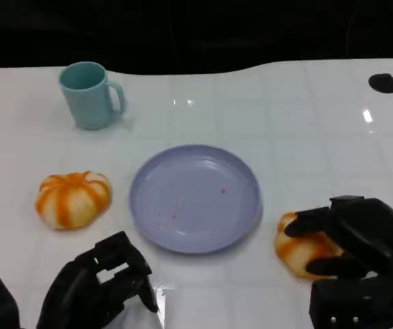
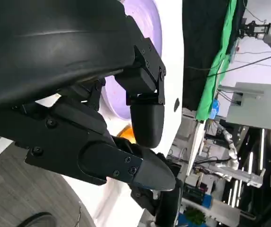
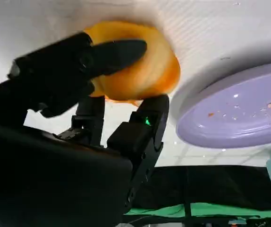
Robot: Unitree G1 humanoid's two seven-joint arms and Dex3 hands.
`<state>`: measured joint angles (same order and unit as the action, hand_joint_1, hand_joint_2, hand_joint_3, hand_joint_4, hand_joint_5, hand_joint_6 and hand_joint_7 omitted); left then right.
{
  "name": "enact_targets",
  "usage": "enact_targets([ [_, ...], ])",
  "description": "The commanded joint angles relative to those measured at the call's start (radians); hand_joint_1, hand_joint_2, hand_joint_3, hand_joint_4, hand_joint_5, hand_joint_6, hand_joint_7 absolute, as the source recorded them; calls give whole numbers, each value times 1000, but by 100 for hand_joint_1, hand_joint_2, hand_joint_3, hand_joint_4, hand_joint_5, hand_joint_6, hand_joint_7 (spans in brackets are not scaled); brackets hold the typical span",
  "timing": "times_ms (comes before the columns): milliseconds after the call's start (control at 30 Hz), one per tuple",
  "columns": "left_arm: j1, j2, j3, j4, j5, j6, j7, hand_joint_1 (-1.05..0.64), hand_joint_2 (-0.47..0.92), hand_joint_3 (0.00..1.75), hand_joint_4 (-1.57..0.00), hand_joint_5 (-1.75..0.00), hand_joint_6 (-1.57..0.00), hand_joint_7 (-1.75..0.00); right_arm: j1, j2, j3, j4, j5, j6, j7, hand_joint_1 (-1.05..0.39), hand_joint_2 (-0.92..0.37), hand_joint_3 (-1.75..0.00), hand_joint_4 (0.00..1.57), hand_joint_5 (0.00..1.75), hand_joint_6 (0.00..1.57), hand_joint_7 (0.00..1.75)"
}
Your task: Grasp the bread from the table and place it into the plate.
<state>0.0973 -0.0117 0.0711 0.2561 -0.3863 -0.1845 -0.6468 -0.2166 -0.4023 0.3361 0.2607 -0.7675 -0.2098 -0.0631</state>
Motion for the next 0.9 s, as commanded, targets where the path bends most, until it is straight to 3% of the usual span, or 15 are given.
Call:
enact_targets([
  [33, 4, 9, 2, -3, 1, -13, 3, -90, 86, 0, -70, -173, -70, -135, -40, -8, -6, 38, -11, -25, -83, -12, -46, -93, 88, 174, 76, 156],
  [133, 6, 9, 2, -7, 2, -8, 8, -91, 86, 0, -70, -174, -70, -135, -55, -1, -5, 56, -6, -37, -116, -11, -44, -98, 89, 175, 70, 170],
  [233, 6, 9, 2, -8, 2, -7, 10, -92, 85, 0, -70, -174, -71, -134, -70, 2, -3, 82, -7, -62, -161, -10, -38, -106, 92, 175, 75, 162],
  [500, 7, 9, 1, -10, 2, -7, 8, -93, 85, 0, -69, -174, -73, -132, -102, 10, -3, 134, -2, -111, -236, -7, -29, -118, 96, 175, 79, 166],
  [667, 7, 8, -1, -7, 1, -9, 4, -93, 85, 0, -69, -174, -75, -130, -116, 21, -28, 97, 37, -103, -215, -5, -25, -123, 96, 175, 82, 158],
  [800, 5, 8, -2, -6, 5, -7, 10, -94, 85, 0, -70, -174, -76, -128, -133, 32, -43, 44, 79, -102, -173, -7, -24, -131, 95, 175, 78, 166],
  [900, 5, 7, -2, -9, 3, 1, 14, -93, 84, 0, -69, -173, -77, -125, -159, 48, -42, 22, 102, -109, -153, -7, -24, -131, 97, 175, 79, 161],
])
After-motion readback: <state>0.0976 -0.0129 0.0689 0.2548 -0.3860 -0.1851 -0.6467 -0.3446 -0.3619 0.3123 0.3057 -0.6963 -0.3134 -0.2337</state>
